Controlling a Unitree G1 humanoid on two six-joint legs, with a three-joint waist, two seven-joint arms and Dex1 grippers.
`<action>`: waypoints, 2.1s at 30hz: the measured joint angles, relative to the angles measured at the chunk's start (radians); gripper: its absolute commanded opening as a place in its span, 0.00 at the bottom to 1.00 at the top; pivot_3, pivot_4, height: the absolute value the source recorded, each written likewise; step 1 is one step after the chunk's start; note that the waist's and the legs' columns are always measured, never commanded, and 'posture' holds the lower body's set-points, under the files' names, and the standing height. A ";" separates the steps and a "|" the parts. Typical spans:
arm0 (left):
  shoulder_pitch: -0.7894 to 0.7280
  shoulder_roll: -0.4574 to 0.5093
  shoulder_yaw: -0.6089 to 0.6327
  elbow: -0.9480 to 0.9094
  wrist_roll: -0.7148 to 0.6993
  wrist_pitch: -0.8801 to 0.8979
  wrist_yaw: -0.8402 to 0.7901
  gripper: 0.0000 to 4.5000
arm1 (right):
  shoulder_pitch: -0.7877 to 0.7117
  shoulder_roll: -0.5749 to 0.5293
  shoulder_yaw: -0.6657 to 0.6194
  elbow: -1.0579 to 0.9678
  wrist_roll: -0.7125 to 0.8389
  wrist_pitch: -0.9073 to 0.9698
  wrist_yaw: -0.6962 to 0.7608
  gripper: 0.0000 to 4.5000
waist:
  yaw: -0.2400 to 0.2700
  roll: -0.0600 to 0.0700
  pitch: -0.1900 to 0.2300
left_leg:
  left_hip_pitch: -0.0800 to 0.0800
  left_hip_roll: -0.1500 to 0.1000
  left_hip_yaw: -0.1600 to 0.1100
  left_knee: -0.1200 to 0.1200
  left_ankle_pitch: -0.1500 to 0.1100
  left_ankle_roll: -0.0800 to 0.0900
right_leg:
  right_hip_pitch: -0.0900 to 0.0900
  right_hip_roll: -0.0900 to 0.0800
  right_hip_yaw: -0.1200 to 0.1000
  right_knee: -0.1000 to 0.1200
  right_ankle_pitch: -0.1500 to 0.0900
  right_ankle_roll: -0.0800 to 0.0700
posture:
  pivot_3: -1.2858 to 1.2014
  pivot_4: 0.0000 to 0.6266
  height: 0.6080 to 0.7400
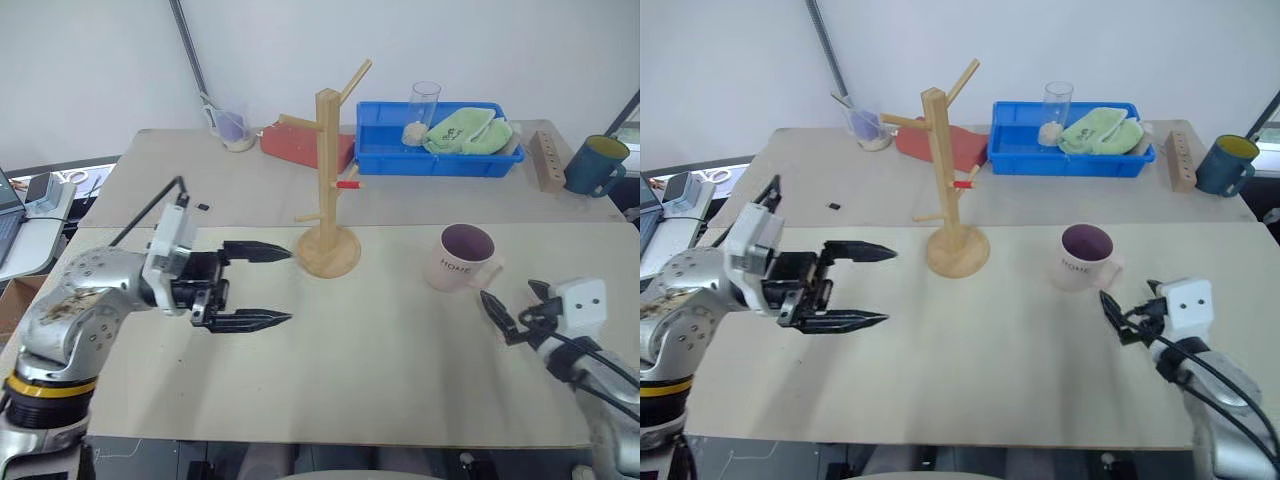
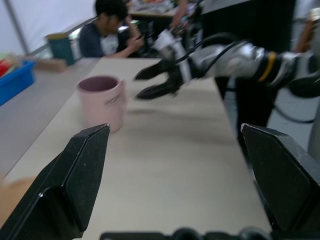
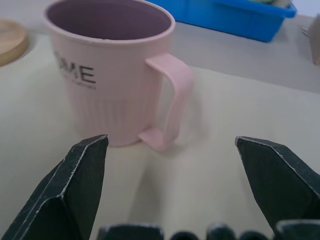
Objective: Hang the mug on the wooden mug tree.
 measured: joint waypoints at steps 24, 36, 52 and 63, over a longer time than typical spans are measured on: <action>-0.128 -0.039 -0.068 -0.018 -0.006 0.103 0.069 1.00 | -0.198 0.103 0.064 0.206 -0.064 -0.051 -0.151 1.00 | -0.017 0.000 0.000 | 0.009 0.001 0.000 0.000 0.006 0.010 | -0.001 0.029 0.046 0.007 0.000 0.000 | 0.52 0.24 1.00; -0.131 -0.052 -0.070 -0.022 -0.008 0.120 0.085 1.00 | -0.106 0.085 0.109 0.035 -0.068 0.113 -0.144 1.00 | -0.026 0.000 0.000 | 0.010 0.010 0.005 0.000 0.002 0.003 | -0.003 0.038 0.052 0.007 -0.002 -0.003 | 0.52 0.24 1.00; -0.135 -0.056 -0.072 -0.022 -0.006 0.120 0.084 1.00 | -0.253 0.114 0.136 0.187 -0.078 0.032 -0.167 1.00 | -0.020 -0.001 0.000 | 0.010 0.012 0.008 0.000 0.006 0.010 | -0.002 0.040 0.053 0.007 -0.002 -0.003 | 0.52 0.24 1.00; -0.124 -0.053 -0.071 -0.022 -0.005 0.118 0.082 1.00 | -0.353 0.187 0.129 0.322 -0.071 -0.020 -0.227 1.00 | -0.022 -0.001 0.000 | 0.010 0.012 0.008 0.000 0.006 0.010 | -0.002 0.040 0.054 0.007 -0.001 -0.004 | 0.52 0.24 1.00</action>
